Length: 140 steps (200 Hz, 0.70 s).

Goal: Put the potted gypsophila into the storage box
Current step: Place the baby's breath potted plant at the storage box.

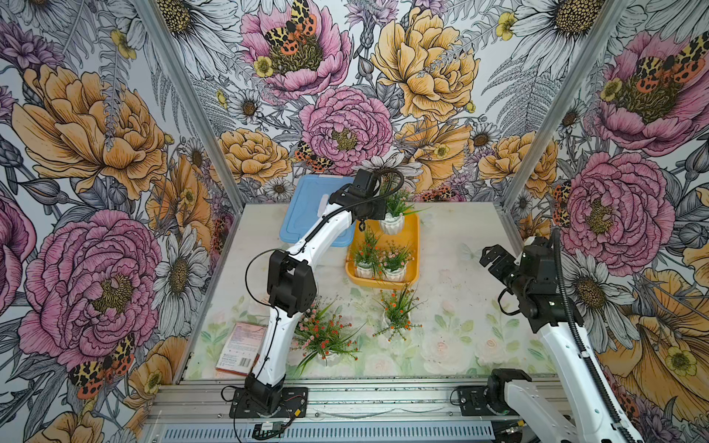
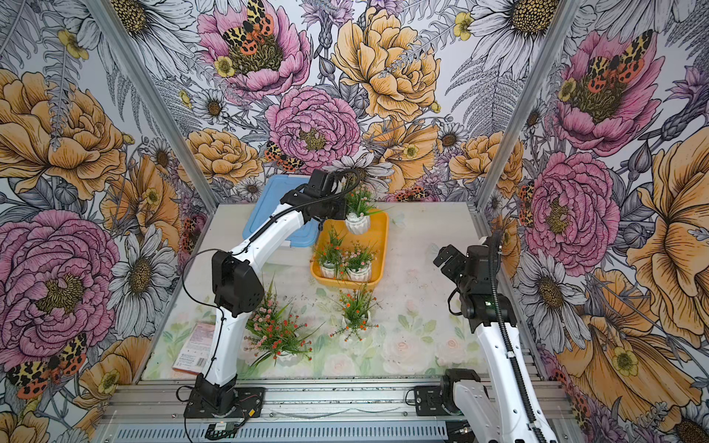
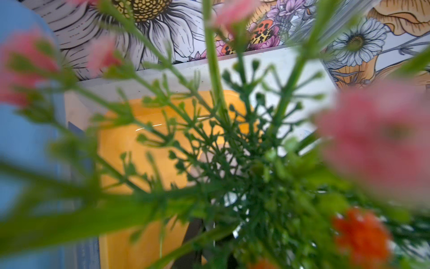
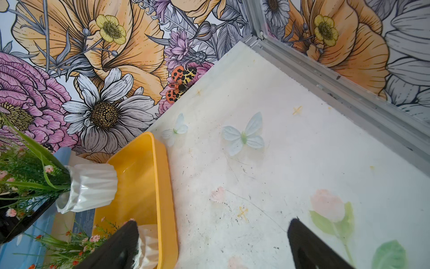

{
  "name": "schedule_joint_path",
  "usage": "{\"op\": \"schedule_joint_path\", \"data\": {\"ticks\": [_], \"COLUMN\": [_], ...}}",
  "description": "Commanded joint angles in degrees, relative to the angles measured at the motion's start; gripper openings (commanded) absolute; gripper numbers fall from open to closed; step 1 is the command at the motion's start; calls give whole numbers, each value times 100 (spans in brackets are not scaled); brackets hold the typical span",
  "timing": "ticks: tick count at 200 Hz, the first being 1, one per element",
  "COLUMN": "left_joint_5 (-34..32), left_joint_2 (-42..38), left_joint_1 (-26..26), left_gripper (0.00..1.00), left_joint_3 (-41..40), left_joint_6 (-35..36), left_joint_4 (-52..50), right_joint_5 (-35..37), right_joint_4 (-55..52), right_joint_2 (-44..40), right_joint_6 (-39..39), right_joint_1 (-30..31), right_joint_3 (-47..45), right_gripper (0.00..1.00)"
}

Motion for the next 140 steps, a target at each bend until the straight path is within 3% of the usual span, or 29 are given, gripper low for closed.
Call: {"op": "schedule_joint_path", "data": {"ticks": [1, 76, 140], "left_joint_5": [-28, -36, -245], "left_joint_2": [-59, 645, 1440], "left_joint_1": [-10, -12, -86], "left_gripper": [0, 0, 0], "left_joint_3": [40, 697, 1485], "left_joint_6": [140, -49, -542], "left_joint_4": [388, 397, 713], "right_joint_5": [271, 321, 360], "right_joint_4": [127, 349, 372], "right_joint_2": [134, 780, 849], "right_joint_6": [129, 86, 81], "right_joint_1": [87, 294, 312], "right_joint_3": [-9, 279, 336], "right_gripper": [100, 99, 99]}}
